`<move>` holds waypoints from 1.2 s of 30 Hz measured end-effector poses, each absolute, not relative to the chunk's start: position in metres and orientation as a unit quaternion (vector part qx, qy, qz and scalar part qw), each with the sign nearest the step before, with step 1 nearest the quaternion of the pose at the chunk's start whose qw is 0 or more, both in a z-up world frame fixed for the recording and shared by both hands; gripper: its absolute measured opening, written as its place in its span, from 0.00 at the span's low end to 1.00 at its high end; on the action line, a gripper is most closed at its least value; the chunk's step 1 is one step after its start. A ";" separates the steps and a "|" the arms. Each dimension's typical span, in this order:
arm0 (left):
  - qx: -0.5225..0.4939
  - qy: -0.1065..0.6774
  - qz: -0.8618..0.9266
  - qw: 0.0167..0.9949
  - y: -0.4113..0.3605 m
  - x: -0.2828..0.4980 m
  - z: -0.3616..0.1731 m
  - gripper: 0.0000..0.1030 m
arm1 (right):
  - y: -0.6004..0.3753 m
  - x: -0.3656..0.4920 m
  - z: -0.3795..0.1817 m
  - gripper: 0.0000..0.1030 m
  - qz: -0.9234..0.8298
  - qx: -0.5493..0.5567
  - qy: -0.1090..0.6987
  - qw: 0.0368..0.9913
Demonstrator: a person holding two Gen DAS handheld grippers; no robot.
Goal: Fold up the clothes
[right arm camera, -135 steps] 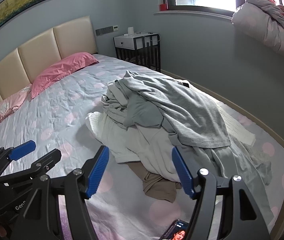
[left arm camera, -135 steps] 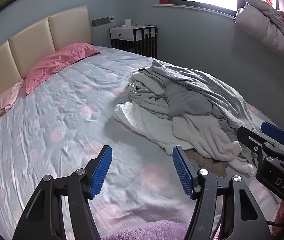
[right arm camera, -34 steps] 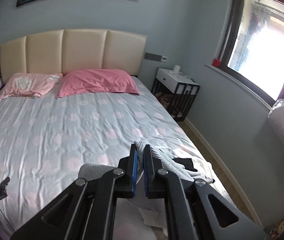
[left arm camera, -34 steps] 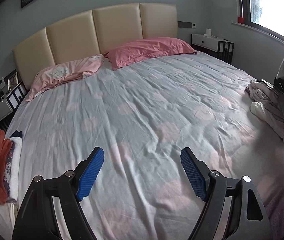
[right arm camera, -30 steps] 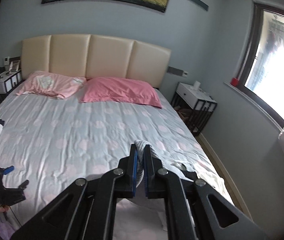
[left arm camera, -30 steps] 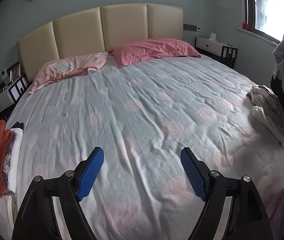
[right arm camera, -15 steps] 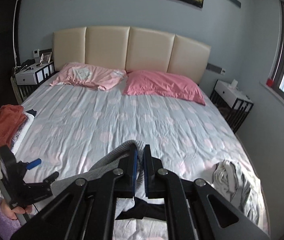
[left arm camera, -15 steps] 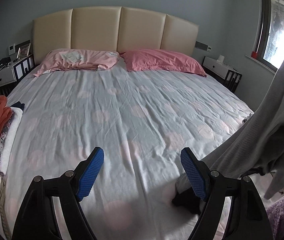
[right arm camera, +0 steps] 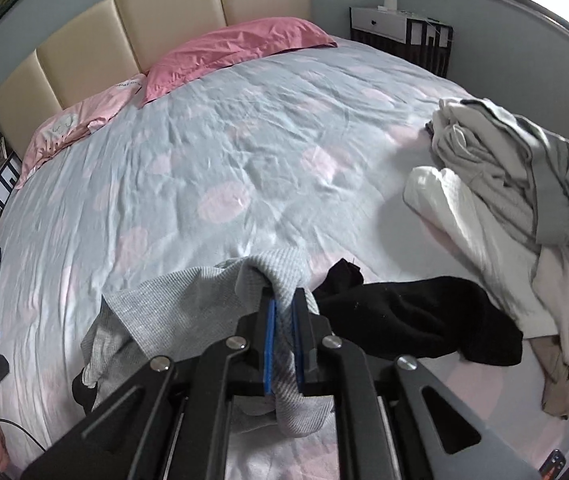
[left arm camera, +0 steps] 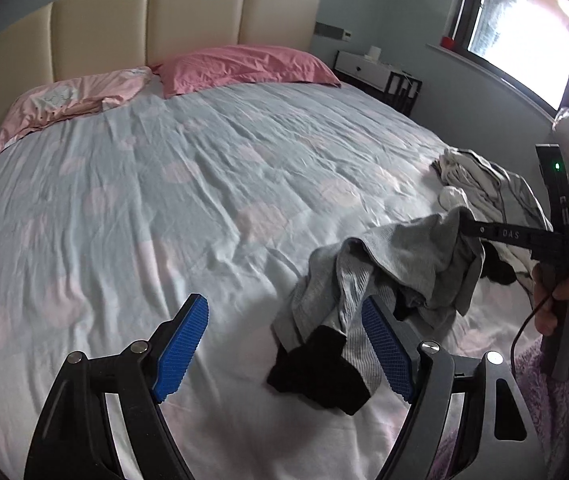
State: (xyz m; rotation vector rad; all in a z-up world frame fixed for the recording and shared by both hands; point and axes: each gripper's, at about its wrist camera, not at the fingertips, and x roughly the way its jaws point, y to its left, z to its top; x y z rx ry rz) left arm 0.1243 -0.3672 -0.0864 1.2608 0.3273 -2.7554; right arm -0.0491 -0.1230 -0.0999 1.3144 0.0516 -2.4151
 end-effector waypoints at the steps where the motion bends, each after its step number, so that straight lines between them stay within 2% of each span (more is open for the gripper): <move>1: 0.422 0.102 -0.900 0.041 -0.362 0.120 -0.091 0.78 | -0.121 -0.049 -0.103 0.10 -0.860 0.470 0.011 0.198; 3: 0.440 0.094 -0.892 0.034 -0.352 0.114 -0.100 0.78 | -0.119 -0.048 -0.110 0.15 -0.857 0.472 -0.003 0.207; 5: 0.456 0.085 -0.885 0.035 -0.344 0.108 -0.110 0.78 | -0.120 -0.046 -0.111 0.27 -0.853 0.471 -0.014 0.223; 11: 0.499 0.062 -0.863 0.048 -0.328 0.096 -0.136 0.78 | -0.148 -0.027 -0.102 0.41 -0.846 0.441 0.027 0.299; 13: 0.508 0.061 -0.857 0.055 -0.328 0.095 -0.142 0.78 | -0.159 -0.019 -0.103 0.42 -0.836 0.442 0.044 0.323; 15: 0.518 0.061 -0.851 0.063 -0.330 0.094 -0.147 0.69 | -0.169 -0.012 -0.107 0.42 -0.826 0.443 0.064 0.343; 16: 0.524 0.065 -0.847 0.067 -0.332 0.093 -0.150 0.60 | -0.175 -0.010 -0.110 0.42 -0.819 0.448 0.074 0.352; 18: 0.537 0.078 -0.837 0.073 -0.337 0.094 -0.156 0.49 | -0.185 -0.008 -0.120 0.42 -0.803 0.465 0.096 0.360; 19: 0.542 0.086 -0.833 0.075 -0.339 0.094 -0.159 0.41 | -0.189 -0.009 -0.128 0.42 -0.796 0.477 0.106 0.357; 22: 0.550 0.094 -0.825 0.088 -0.341 0.095 -0.164 0.27 | -0.198 -0.009 -0.145 0.42 -0.780 0.503 0.134 0.348; 24: 0.546 0.095 -0.826 0.101 -0.342 0.096 -0.163 0.18 | -0.201 -0.007 -0.147 0.41 -0.780 0.500 0.148 0.345; 26: 0.538 0.101 -0.829 0.115 -0.344 0.097 -0.159 0.11 | -0.201 -0.004 -0.146 0.15 -0.792 0.488 0.166 0.326; 30: 0.501 0.101 -0.847 0.146 -0.349 0.105 -0.139 0.09 | -0.195 0.001 -0.132 0.11 -0.813 0.462 0.156 0.318; 36: 0.390 0.125 -0.891 0.195 -0.366 0.138 -0.067 0.08 | -0.179 0.027 -0.074 0.10 -0.837 0.398 0.072 0.369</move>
